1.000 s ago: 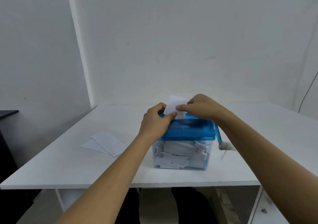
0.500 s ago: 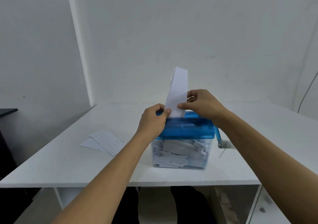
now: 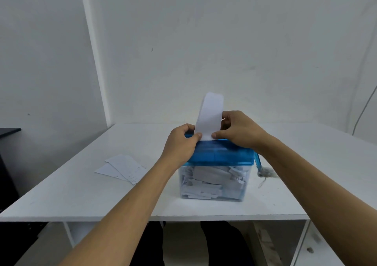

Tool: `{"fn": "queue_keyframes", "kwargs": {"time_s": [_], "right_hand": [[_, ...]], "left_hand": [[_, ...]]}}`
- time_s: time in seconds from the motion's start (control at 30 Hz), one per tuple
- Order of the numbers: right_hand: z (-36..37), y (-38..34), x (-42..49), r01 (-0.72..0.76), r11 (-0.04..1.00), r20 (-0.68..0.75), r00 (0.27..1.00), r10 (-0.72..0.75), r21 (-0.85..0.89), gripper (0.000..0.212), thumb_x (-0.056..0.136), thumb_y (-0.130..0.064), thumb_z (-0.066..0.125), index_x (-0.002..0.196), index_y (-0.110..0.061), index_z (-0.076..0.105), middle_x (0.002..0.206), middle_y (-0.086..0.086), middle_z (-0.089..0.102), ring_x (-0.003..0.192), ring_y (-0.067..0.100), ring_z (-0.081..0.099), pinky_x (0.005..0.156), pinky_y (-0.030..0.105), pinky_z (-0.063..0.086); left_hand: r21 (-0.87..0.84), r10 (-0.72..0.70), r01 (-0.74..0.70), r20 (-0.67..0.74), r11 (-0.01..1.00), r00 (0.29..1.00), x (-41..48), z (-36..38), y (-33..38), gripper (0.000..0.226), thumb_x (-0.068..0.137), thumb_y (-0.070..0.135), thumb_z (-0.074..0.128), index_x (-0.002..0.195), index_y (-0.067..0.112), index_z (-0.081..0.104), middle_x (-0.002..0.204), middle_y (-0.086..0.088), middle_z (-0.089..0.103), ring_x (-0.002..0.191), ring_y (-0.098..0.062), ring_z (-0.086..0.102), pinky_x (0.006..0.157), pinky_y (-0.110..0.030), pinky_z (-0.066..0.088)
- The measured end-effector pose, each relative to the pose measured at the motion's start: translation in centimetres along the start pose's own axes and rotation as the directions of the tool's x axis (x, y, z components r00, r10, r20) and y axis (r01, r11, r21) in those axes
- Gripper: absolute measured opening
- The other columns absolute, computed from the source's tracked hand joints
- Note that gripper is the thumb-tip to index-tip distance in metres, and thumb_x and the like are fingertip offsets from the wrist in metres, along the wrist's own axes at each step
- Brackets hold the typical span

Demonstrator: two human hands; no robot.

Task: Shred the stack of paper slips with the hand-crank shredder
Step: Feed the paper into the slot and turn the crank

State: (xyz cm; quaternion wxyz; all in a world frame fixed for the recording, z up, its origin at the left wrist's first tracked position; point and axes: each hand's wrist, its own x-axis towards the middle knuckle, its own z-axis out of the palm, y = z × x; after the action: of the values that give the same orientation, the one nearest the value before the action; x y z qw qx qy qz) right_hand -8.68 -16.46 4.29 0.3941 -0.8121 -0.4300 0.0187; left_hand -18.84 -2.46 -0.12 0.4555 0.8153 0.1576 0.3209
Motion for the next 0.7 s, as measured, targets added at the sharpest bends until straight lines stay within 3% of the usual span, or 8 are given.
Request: {"fn": "queue_keyframes", "kwargs": {"time_s": [0.13, 0.2, 0.3, 0.47, 0.57, 0.7], "right_hand": [[-0.1, -0.4, 0.1, 0.015, 1.0, 0.013, 1.0, -0.015, -0.017, 0.038, 0.085, -0.013, 0.076, 0.121, -0.016, 0.064, 0.105, 0.001, 0.073, 0.092, 0.019, 0.068, 0.083, 0.03, 0.057], [-0.2, -0.6, 0.2, 0.013, 1.0, 0.036, 0.999, -0.013, -0.02, 0.041, 0.083, -0.012, 0.077, 0.121, -0.014, 0.063, 0.106, 0.001, 0.072, 0.093, 0.019, 0.068, 0.087, 0.032, 0.058], [0.0, -1.0, 0.5, 0.002, 0.999, 0.061, 0.998, 0.0, -0.034, 0.044, 0.083, -0.014, 0.079, 0.123, -0.015, 0.059, 0.108, -0.002, 0.068, 0.092, 0.014, 0.065, 0.081, 0.024, 0.055], [-0.3, -0.7, 0.5, -0.053, 0.995, 0.031, 0.998, 0.051, 0.079, 0.037, 0.087, -0.016, 0.077, 0.12, -0.02, 0.062, 0.104, -0.006, 0.071, 0.093, 0.012, 0.067, 0.088, 0.024, 0.052], [0.0, -0.2, 0.5, -0.059, 0.992, -0.017, 0.998, 0.062, 0.11, 0.033, 0.087, -0.015, 0.076, 0.117, -0.022, 0.066, 0.097, -0.007, 0.074, 0.085, 0.008, 0.07, 0.079, 0.02, 0.053], [0.5, 0.3, 0.4, -0.04, 0.995, -0.087, 0.995, 0.049, 0.095, 0.04, 0.088, -0.021, 0.076, 0.126, -0.019, 0.065, 0.105, -0.002, 0.074, 0.09, 0.012, 0.069, 0.069, 0.016, 0.048]], "left_hand": [[-0.034, -0.016, 0.017, 0.019, 0.999, 1.0, 0.0, 0.0, -0.2, 0.015, 0.1, 0.013, 0.052, 0.108, 0.014, 0.065, 0.107, -0.001, 0.066, 0.099, -0.019, 0.06, 0.073, -0.02, 0.047], [-0.06, -0.013, 0.013, 0.011, 0.998, 1.0, -0.1, 0.1, -0.1, 0.013, 0.1, 0.02, 0.055, 0.103, 0.015, 0.066, 0.102, 0.0, 0.067, 0.095, -0.017, 0.061, 0.075, -0.022, 0.048], [-0.042, 0.006, -0.007, -0.012, 0.999, 1.0, -0.1, 0.1, 0.0, 0.019, 0.1, 0.034, 0.059, 0.099, 0.016, 0.065, 0.097, 0.004, 0.066, 0.089, -0.014, 0.06, 0.075, -0.021, 0.048], [-0.005, -0.006, 0.006, 0.003, 1.0, 1.0, -0.1, 0.0, -0.1, 0.014, 0.102, 0.028, 0.058, 0.102, 0.015, 0.064, 0.101, 0.001, 0.066, 0.089, -0.014, 0.06, 0.072, -0.018, 0.048], [-0.002, -0.016, 0.016, 0.014, 1.0, 1.0, -0.1, -0.1, 0.0, 0.014, 0.103, 0.026, 0.056, 0.103, 0.014, 0.063, 0.106, -0.001, 0.066, 0.093, -0.017, 0.059, 0.073, -0.019, 0.047], [-0.018, -0.01, 0.01, 0.03, 1.0, 1.0, -0.2, 0.0, 0.0, 0.011, 0.101, 0.02, 0.057, 0.102, 0.011, 0.064, 0.105, -0.003, 0.066, 0.093, -0.017, 0.059, 0.069, -0.018, 0.044]]}}
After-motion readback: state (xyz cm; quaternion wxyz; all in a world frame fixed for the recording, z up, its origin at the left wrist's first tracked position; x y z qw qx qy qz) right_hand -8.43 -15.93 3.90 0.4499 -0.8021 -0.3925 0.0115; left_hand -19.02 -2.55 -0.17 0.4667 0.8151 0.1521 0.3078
